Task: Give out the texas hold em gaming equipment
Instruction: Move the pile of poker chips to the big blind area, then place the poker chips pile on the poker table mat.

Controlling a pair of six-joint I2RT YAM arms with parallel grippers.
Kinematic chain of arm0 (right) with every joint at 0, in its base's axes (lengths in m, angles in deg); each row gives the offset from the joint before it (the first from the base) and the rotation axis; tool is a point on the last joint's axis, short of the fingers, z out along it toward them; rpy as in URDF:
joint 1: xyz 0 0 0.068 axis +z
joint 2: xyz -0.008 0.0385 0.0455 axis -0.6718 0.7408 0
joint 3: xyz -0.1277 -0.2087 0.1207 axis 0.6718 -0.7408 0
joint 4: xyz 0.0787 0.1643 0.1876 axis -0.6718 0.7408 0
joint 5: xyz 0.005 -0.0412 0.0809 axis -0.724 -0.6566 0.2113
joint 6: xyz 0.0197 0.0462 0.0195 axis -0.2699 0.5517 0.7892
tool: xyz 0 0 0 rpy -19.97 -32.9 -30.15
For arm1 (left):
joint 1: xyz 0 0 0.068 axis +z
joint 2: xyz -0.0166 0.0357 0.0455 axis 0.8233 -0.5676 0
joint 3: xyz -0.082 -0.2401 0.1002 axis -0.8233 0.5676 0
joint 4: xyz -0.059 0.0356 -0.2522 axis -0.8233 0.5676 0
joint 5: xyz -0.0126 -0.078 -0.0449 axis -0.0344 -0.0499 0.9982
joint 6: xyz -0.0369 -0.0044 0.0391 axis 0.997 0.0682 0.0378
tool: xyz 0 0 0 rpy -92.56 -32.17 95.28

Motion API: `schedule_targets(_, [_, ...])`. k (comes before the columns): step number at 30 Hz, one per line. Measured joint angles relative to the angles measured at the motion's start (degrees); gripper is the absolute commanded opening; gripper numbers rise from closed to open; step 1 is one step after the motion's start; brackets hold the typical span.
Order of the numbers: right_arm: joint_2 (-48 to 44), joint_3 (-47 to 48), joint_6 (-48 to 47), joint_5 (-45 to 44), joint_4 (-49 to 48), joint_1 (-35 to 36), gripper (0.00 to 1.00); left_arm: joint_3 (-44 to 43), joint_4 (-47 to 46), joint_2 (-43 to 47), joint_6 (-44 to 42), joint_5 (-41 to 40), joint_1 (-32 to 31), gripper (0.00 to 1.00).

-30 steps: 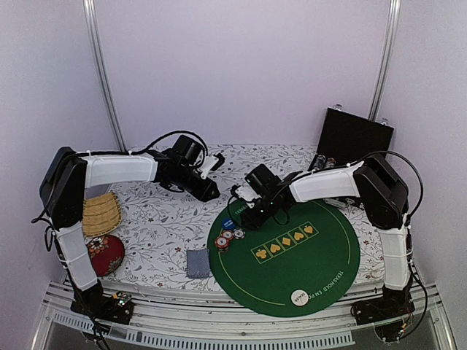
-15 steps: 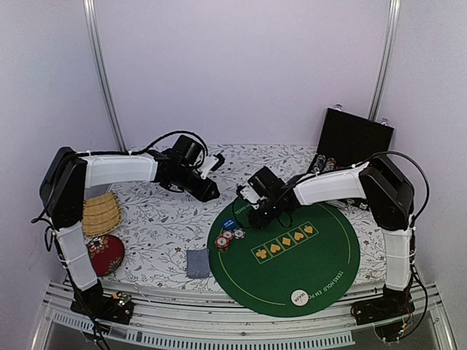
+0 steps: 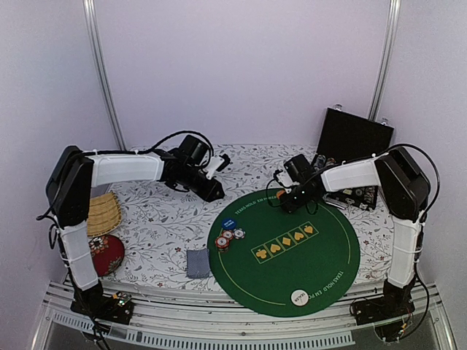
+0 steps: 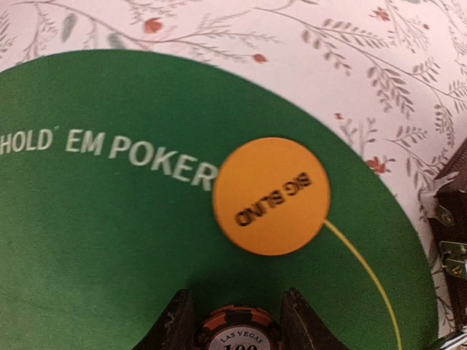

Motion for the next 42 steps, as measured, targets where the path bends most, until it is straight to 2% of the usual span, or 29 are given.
schedule_targets(6, [0.0,0.0,-0.7,-0.6,-1.1,-4.7,0.33,-6.3,0.9,-6.6,-0.5,0.0,-3.0,0.0])
schedule_targets(9, [0.0,0.0,-1.0,-0.3,-1.1,-6.7,0.37,-11.0,2.2,-11.4,-1.0,0.0,-4.6,0.0])
schedule_targets(19, [-4.0,-2.4,-0.5,4.9,1.8,-8.7,0.48,-37.8,13.9,-31.2,-2.5,-1.5,-9.4,0.0])
schedule_targets(29, [-13.5,-5.8,-0.3,8.7,3.2,-9.3,0.53,-48.0,23.2,-37.1,-2.7,-1.9,-10.2,0.01])
schedule_targets(35, [-19.1,-8.7,-1.7,11.1,2.5,-9.3,0.55,-51.0,25.9,-38.6,-3.0,-1.8,-10.3,0.29])
schedule_targets(39, [-20.2,-8.7,-1.9,11.8,2.3,-9.3,0.56,-51.3,26.2,-38.7,-3.4,-1.9,-10.3,0.53])
schedule_targets(42, [-20.2,-8.7,-2.1,12.3,2.4,-9.3,0.57,-51.5,26.3,-38.8,-4.0,-1.9,-10.3,0.66])
